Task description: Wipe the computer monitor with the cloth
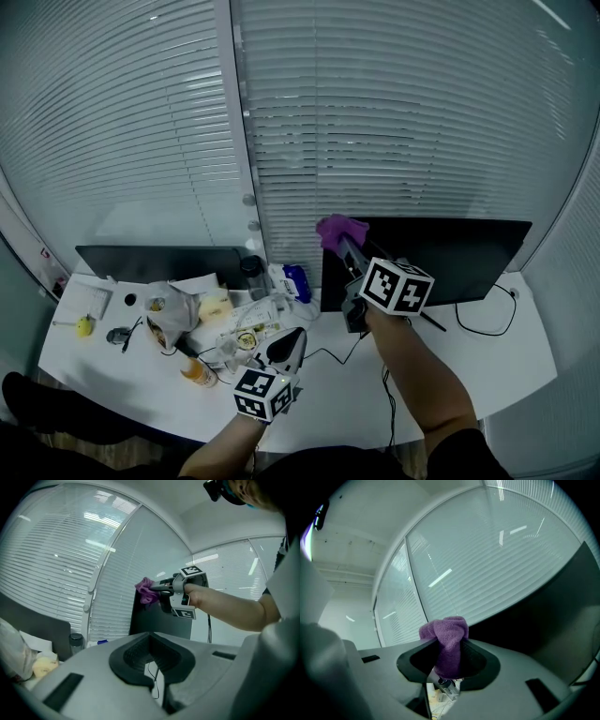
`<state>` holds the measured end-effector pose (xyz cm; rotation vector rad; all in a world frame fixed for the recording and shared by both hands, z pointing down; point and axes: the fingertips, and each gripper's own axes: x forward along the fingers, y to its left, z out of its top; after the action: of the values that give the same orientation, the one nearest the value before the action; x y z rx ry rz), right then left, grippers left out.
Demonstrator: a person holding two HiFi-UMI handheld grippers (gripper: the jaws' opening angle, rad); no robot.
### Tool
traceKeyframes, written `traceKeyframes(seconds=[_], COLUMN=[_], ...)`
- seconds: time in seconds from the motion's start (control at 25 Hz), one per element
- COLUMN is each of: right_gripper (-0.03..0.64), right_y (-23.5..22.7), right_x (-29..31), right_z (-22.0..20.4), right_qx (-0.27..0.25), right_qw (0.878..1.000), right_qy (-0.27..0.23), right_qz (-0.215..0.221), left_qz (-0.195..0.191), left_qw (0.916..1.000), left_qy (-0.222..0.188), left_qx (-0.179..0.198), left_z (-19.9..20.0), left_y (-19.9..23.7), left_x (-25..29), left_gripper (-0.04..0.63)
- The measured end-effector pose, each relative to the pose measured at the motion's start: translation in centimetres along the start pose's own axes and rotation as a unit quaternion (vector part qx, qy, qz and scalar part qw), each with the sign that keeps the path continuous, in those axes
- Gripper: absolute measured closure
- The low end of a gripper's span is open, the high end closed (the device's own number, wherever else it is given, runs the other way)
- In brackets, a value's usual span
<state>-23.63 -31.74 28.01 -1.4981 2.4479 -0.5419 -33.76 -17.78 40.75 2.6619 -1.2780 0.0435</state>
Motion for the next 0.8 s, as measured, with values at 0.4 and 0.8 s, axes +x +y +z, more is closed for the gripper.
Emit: traceKeyframes(seconds=[0.4, 0.8], right_gripper=[0.474, 0.474], right_y=[0.3, 1.0], right_x=[-0.9, 1.6], right_z=[3.6, 3.8], right_qx=[-0.034, -0.153], right_qw=[0.999, 0.987], right_qy=[-0.034, -0.003], right_qz=[-0.006, -0.042], left_qz=[-0.001, -0.003], left_qw=[1.0, 0.9999], left_qy=[-0.008, -0.014], left_qx=[0.0, 0.009], left_z=[0.5, 1.7], left_y=[-0.3, -0.1], left_x=[0.0, -0.1], left_gripper=[0.591, 0.591])
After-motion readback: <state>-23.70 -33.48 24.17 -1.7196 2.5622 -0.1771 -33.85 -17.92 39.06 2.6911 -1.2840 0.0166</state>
